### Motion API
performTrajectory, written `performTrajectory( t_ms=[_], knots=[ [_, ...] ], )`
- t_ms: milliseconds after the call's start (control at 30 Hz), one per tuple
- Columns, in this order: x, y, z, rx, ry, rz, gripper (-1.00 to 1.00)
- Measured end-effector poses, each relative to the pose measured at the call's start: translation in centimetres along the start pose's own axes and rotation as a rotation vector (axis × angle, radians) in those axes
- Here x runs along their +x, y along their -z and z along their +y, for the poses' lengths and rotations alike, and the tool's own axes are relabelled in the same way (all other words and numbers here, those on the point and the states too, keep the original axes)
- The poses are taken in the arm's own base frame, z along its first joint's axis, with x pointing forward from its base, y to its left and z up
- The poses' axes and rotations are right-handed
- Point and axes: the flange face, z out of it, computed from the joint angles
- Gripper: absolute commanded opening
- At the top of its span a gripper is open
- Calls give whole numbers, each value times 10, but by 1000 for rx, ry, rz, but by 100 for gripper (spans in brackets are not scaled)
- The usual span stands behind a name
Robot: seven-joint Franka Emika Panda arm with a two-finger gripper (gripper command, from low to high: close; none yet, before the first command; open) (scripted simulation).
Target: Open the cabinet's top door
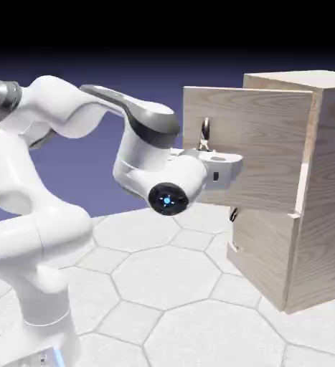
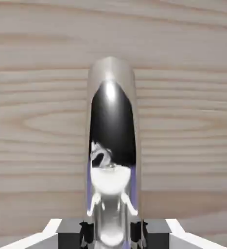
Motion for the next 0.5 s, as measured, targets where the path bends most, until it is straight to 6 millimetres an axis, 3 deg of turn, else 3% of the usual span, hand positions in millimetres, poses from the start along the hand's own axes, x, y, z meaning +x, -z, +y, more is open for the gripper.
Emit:
performTrajectory(
  t_ms=[500],
  knots=[
    [49, 74, 49, 266, 0, -266, -100]
  ],
)
